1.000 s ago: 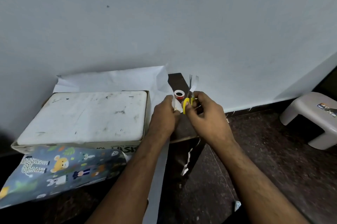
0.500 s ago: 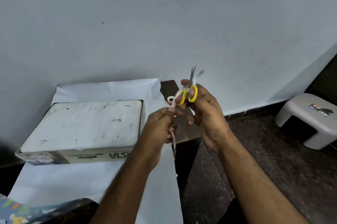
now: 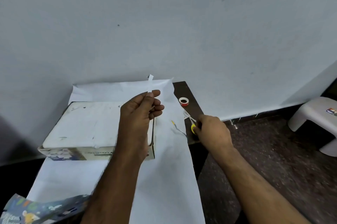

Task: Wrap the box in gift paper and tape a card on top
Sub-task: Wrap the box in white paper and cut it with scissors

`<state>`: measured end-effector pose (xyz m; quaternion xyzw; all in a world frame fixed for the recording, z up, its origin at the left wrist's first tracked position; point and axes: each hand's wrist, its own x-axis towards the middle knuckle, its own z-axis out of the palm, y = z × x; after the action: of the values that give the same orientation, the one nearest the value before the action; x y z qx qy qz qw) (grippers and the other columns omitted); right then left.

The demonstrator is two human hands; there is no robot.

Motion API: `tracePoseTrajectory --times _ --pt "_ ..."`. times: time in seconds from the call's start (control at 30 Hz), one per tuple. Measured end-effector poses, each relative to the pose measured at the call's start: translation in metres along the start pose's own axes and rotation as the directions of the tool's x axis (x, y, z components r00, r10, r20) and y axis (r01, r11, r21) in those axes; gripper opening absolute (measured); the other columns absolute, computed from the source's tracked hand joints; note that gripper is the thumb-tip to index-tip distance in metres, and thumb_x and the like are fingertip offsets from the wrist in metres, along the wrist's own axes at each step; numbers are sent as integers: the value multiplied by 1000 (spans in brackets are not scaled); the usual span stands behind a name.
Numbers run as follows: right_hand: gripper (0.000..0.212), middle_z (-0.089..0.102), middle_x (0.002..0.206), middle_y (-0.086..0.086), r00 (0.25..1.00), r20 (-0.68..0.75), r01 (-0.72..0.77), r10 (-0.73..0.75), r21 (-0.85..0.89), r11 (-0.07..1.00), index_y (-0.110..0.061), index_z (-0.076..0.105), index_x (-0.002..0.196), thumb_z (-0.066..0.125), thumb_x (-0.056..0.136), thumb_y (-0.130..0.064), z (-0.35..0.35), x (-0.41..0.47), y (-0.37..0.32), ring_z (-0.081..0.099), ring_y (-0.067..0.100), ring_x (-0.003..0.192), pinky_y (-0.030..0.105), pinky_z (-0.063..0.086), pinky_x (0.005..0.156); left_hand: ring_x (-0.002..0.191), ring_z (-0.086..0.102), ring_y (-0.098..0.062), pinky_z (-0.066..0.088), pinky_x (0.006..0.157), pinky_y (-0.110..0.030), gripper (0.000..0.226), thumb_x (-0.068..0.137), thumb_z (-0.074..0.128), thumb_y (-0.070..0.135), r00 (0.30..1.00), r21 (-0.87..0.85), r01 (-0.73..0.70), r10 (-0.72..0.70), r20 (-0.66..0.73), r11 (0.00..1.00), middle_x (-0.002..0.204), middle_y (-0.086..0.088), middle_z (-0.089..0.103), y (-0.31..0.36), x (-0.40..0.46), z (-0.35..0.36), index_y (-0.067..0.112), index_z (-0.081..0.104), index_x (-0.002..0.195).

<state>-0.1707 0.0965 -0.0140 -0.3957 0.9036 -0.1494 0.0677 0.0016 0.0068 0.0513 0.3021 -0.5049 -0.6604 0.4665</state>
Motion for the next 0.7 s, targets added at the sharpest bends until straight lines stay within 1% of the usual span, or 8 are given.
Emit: tracePoseTrajectory --times 0.1,0.2,0.3,0.33,0.4,0.5,0.6,0.7 --pt "16 56 108 2 1000 -12 -6 4 -106 994 -19 70 109 58 99 -19 3 3 -6 62 24 96 36 51 76 81 69 -18 58 79 -30 19 102 58 12 1000 -18 9 -9 0 1000 90 -7 71 1 2 -2 7 76 104" --pt "17 51 108 2 999 -24 32 -34 -109 993 -18 71 104 54 98 -14 4 4 -7 62 26 94 37 49 72 84 71 -18 58 81 -30 17 100 60 9 1000 12 -25 25 15 1000 93 -6 74 2 2 -1 6 75 108" --pt "21 55 101 -2 954 -268 197 -131 238 951 -17 67 97 53 103 -33 -2 -1 -15 61 21 88 33 44 69 86 73 -19 58 82 -30 17 99 62 5 999 3 -42 42 29 999 89 -3 75 5 2 1 9 75 107" --pt "26 59 102 -7 950 -281 259 -140 449 855 -20 67 101 52 103 -41 -7 -4 -22 61 14 92 32 46 72 87 73 -19 58 83 -29 17 98 62 4 999 -19 -35 36 39 999 88 -3 75 6 1 2 11 75 106" --pt "37 67 112 -12 958 -126 259 -257 766 588 -29 68 115 51 99 -58 -16 -15 -38 64 7 103 28 53 84 88 74 -19 58 84 -28 19 98 60 1 998 -76 -26 29 47 997 88 -3 76 8 0 6 10 75 107" --pt "41 76 101 -1 895 57 214 -442 815 538 -19 76 99 58 95 -55 -21 -28 -48 69 22 94 32 51 81 93 74 -20 57 86 -27 21 97 61 -2 990 -173 -123 109 -88 977 91 -5 77 8 2 8 1 72 115" --pt "40 74 81 4 942 18 100 -336 939 330 -8 72 81 57 97 -42 -28 -24 -46 65 18 74 28 46 72 97 74 -19 56 87 -24 26 97 61 -7 911 -194 -267 182 -370 944 96 -6 77 8 14 -11 2 70 119" --pt "30 68 78 -4 988 10 -3 -151 999 45 -25 73 73 59 91 -44 -36 -14 -41 57 13 75 30 39 72 101 73 -15 56 93 -26 31 95 61 -9 913 -27 -177 154 -377 984 103 -3 77 3 21 -29 8 71 120"
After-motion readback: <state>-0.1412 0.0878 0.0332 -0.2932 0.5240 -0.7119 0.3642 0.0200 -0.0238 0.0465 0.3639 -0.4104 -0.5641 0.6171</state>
